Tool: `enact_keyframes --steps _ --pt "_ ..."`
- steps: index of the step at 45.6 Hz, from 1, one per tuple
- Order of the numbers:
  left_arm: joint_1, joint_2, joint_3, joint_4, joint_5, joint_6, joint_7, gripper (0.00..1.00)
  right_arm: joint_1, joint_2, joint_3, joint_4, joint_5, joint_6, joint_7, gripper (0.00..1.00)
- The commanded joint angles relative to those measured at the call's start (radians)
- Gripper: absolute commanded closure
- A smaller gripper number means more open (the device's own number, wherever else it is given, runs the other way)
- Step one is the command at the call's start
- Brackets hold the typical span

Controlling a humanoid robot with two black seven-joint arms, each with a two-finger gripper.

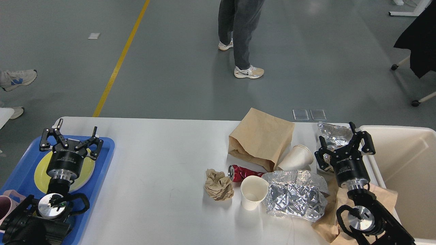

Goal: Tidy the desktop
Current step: 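Raise the left gripper and lower it back over the tray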

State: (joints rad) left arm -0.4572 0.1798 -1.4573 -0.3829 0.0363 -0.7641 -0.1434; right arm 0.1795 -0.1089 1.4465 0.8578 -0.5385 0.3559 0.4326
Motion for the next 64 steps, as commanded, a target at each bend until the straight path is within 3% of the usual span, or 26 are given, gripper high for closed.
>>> enact_keyframes --steps 1,21,33,47,64 --pt "-0.011 -0.003 0.003 0.019 -0.036 -0.05 0.013 0.04 0.0 0.0 0.0 0.0 0.0 0.0 0.0 0.0" --pt "-0.055 0.0 -0.002 0.019 -0.055 -0.009 0.011 0.04 0.0 0.0 0.0 0.0 0.0 0.0 0.0 0.0" --pt "-0.069 -0.063 0.025 0.019 -0.041 -0.004 -0.007 0.04 0.0 0.0 0.0 -0.002 0.0 0.0 0.0 0.0" --pt "-0.04 -0.103 0.086 -0.039 -0.041 -0.014 0.018 0.04 0.0 0.0 0.0 0.0 0.0 0.0 0.0 0.0" --pt "-0.023 -0.092 0.069 -0.076 -0.065 0.058 0.013 0.04 0.0 0.0 0.0 -0.002 0.0 0.0 0.0 0.0"
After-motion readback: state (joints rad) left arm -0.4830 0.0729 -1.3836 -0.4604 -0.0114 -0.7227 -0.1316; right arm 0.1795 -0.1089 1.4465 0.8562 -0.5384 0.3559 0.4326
